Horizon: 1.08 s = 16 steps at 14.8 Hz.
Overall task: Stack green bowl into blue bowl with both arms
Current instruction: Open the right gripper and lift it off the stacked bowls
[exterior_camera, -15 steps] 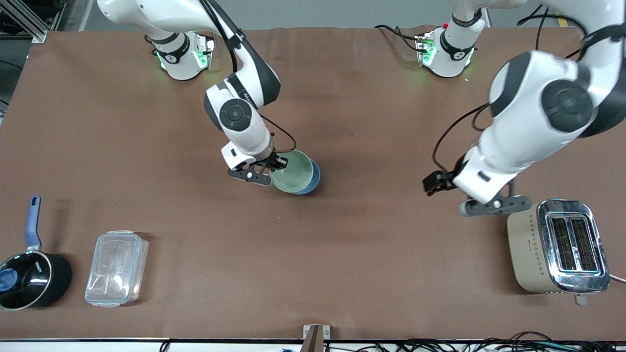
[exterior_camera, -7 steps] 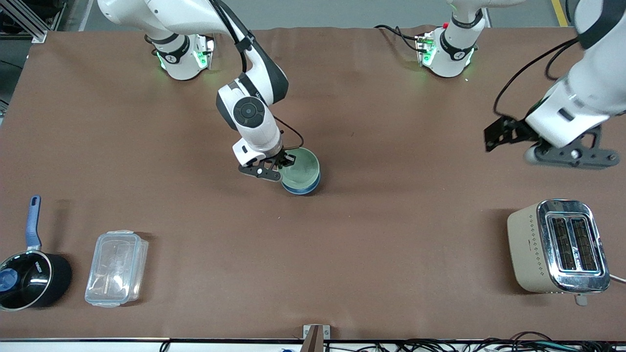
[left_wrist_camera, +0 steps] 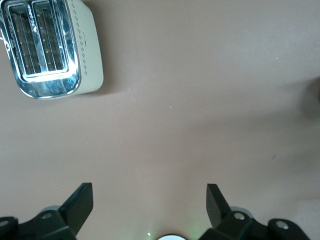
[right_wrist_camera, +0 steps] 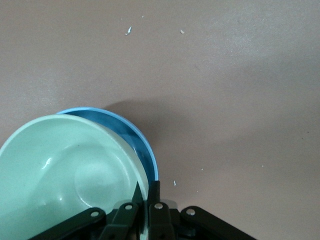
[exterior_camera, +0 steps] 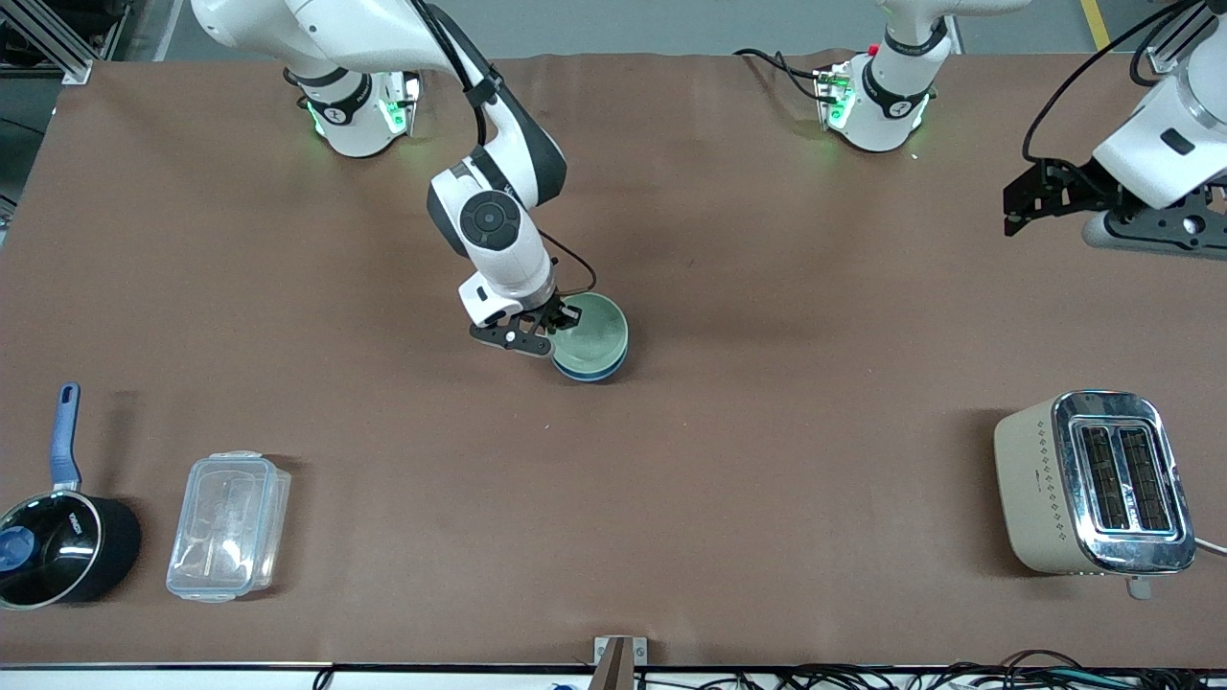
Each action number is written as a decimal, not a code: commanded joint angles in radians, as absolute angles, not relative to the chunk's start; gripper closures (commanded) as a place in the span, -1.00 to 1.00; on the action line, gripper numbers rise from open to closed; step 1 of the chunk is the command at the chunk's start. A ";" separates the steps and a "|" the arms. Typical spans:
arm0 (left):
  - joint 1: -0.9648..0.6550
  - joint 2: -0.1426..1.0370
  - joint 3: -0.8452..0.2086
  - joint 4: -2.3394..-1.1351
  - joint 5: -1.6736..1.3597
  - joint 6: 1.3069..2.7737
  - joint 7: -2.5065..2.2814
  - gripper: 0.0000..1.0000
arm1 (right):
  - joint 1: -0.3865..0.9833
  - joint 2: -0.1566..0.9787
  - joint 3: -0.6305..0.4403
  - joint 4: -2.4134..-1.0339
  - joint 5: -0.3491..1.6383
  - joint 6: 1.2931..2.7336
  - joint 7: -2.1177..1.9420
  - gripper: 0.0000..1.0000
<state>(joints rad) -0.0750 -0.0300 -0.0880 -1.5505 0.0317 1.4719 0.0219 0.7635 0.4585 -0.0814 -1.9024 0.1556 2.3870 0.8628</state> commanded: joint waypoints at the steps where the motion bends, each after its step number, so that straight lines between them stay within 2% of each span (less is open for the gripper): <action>1: -0.083 -0.081 -0.078 -1.586 0.034 1.448 0.025 -1.00 | 0.775 0.463 -0.092 -1.914 0.170 2.424 0.881 0.95; 2: -0.075 -0.080 -0.078 -1.583 0.034 1.448 0.026 -1.00 | 0.775 0.465 -0.092 -1.914 0.170 2.424 0.884 0.86; 3: -0.075 -0.078 -0.078 -1.579 0.035 1.448 0.026 -1.00 | 0.772 0.463 -0.092 -1.914 0.170 2.418 0.884 0.67; 5: -0.074 -0.074 -0.078 -1.580 0.035 1.454 0.026 -1.00 | 0.775 0.462 -0.092 -1.914 0.172 2.413 0.893 0.01; 6: -0.074 -0.071 -0.078 -1.578 0.034 1.459 0.026 -1.00 | 0.778 0.462 -0.092 -1.914 0.172 2.411 0.909 -0.65; 7: -0.075 -0.069 -0.080 -1.578 0.034 1.463 0.026 -1.00 | 0.776 0.459 -0.092 -1.914 0.172 2.408 0.925 -0.92; 8: -0.078 -0.068 -0.083 -1.580 0.035 1.465 0.023 -1.00 | 0.776 0.448 -0.092 -1.908 0.172 2.395 0.936 -1.00; 10: -0.078 -0.069 -0.086 -1.578 0.037 1.465 0.017 -1.00 | 0.762 0.367 -0.107 -1.907 0.160 2.327 0.934 -1.00; 16: -0.072 -0.055 -0.084 -1.557 0.044 1.468 0.017 -1.00 | 0.747 0.143 -0.302 -1.878 -0.046 2.078 0.916 -1.00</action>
